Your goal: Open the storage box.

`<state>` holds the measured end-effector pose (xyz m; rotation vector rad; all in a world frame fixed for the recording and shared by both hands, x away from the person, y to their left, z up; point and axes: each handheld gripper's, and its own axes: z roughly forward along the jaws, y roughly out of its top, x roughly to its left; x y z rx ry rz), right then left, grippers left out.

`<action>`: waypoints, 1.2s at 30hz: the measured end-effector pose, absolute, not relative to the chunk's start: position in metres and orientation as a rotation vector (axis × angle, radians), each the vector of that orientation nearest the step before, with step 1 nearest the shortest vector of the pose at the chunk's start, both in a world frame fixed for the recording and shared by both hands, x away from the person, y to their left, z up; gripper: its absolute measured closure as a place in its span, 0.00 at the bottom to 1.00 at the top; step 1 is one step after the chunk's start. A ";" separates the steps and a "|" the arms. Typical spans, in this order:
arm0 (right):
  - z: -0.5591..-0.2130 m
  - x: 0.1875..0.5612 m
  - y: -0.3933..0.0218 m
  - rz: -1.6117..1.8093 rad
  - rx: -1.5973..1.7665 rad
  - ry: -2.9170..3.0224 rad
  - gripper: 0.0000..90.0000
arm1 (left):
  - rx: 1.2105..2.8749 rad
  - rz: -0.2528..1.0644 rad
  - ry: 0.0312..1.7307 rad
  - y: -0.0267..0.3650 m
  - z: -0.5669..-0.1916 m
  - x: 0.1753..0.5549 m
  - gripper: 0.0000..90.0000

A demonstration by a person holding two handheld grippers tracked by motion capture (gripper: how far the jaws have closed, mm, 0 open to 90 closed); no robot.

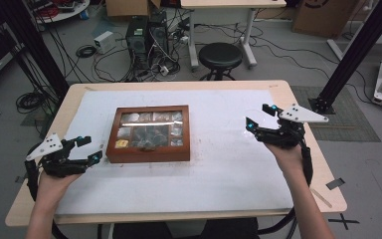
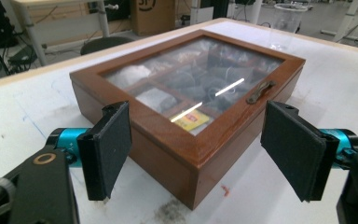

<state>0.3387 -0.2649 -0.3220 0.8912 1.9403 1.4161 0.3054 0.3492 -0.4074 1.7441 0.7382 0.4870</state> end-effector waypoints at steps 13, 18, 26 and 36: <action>-0.324 0.340 -0.265 1.400 0.900 1.937 0.29 | 1.895 0.406 0.805 0.334 -0.433 0.322 0.29; -0.325 0.340 -0.265 1.397 0.906 1.939 0.29 | 1.926 0.391 0.799 0.328 -0.437 0.326 0.30; -0.325 0.340 -0.265 1.393 0.910 1.936 0.30 | 1.945 0.393 0.807 0.325 -0.437 0.329 0.38; -0.326 0.340 -0.265 1.385 0.914 1.939 0.30 | 1.954 0.407 0.816 0.323 -0.436 0.330 0.43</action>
